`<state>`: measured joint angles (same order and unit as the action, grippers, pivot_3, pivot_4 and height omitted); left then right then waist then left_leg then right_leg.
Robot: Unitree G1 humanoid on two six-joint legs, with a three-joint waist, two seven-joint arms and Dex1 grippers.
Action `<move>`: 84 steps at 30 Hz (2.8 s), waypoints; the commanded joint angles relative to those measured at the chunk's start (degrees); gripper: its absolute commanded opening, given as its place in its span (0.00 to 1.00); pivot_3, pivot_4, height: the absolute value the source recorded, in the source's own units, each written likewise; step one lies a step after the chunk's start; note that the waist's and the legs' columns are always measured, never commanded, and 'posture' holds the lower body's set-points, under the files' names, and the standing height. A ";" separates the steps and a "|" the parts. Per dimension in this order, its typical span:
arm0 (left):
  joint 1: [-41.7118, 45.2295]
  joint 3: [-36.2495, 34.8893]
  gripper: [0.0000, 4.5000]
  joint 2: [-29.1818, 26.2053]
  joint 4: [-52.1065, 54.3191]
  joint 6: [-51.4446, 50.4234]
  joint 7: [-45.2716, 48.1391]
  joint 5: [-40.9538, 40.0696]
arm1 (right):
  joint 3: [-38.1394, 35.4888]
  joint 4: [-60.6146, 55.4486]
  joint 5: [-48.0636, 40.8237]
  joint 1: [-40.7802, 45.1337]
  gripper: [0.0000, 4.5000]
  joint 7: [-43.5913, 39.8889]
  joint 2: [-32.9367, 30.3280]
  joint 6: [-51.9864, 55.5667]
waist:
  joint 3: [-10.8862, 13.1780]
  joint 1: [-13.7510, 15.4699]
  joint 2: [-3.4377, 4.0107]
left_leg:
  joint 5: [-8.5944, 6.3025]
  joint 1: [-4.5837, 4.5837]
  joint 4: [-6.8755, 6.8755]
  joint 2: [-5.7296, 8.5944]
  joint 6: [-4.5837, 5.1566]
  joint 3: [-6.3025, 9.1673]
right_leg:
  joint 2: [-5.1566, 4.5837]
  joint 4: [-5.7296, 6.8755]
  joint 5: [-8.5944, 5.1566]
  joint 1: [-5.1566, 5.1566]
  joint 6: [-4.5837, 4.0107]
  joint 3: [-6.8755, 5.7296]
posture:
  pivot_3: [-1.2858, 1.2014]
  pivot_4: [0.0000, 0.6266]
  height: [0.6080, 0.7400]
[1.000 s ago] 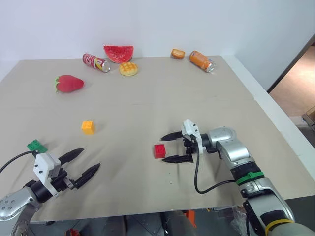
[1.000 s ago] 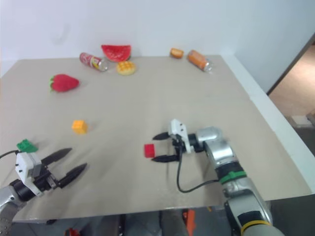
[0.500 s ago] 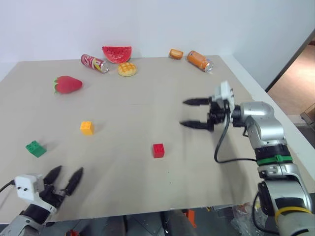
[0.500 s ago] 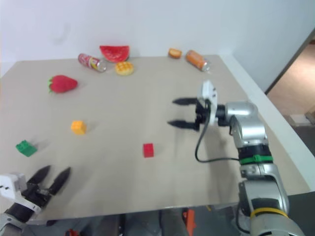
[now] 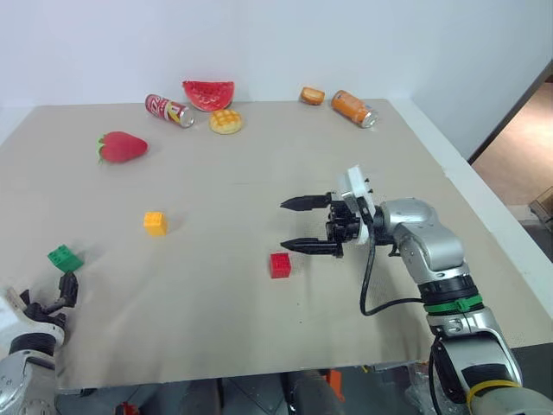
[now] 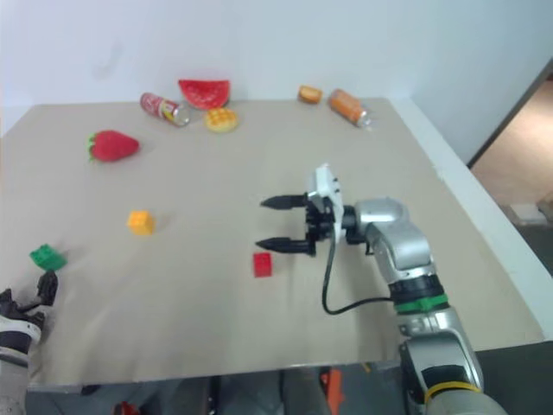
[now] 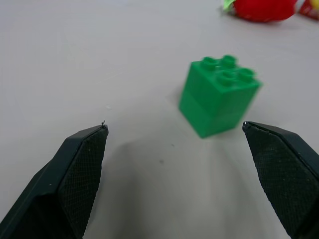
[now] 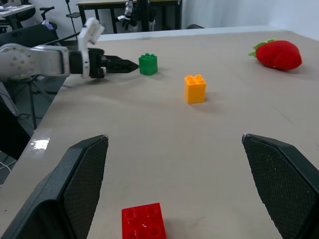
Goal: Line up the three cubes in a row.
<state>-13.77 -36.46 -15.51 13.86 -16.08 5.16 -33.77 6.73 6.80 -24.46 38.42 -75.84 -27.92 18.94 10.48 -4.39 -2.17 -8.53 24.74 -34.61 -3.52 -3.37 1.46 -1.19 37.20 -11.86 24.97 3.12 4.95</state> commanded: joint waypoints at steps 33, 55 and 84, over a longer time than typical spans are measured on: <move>11.18 6.07 0.88 1.07 -2.35 -7.69 -8.12 6.45 | -1.65 -3.53 -1.01 -2.63 1.00 2.69 -1.66 -0.48 | -0.04 0.38 -0.02 | 0.03 -0.09 -0.01 0.01 -0.01 0.08 | 0.02 0.00 0.07 -0.17 0.06 -0.03 | 0.52 0.24 1.00; 15.16 9.42 0.29 -13.88 -5.58 5.56 17.86 7.27 | -0.99 -2.64 0.91 -3.47 1.00 3.82 -2.02 -1.98 | -0.04 0.26 -0.06 | 0.13 -0.01 0.00 -0.01 -0.20 0.23 | 0.10 0.00 0.19 -0.02 -0.11 -0.09 | 0.52 0.24 1.00; 41.28 42.81 0.29 -25.90 -34.92 25.21 84.81 14.18 | -9.95 -19.92 -6.68 -14.98 1.00 14.25 -7.44 7.72 | 0.01 0.29 0.05 | 0.17 0.33 0.06 -0.05 -0.23 0.22 | 0.17 0.01 0.02 0.21 0.07 -0.03 | 0.52 0.24 1.00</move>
<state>26.35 6.88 -41.75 -19.16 6.40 89.33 -20.16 -1.21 -10.57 -29.67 23.32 -62.13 -34.76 26.56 10.49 -4.10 -2.11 -8.36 25.07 -34.54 -3.57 -3.60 1.68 -1.03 37.20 -11.85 25.18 3.19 4.92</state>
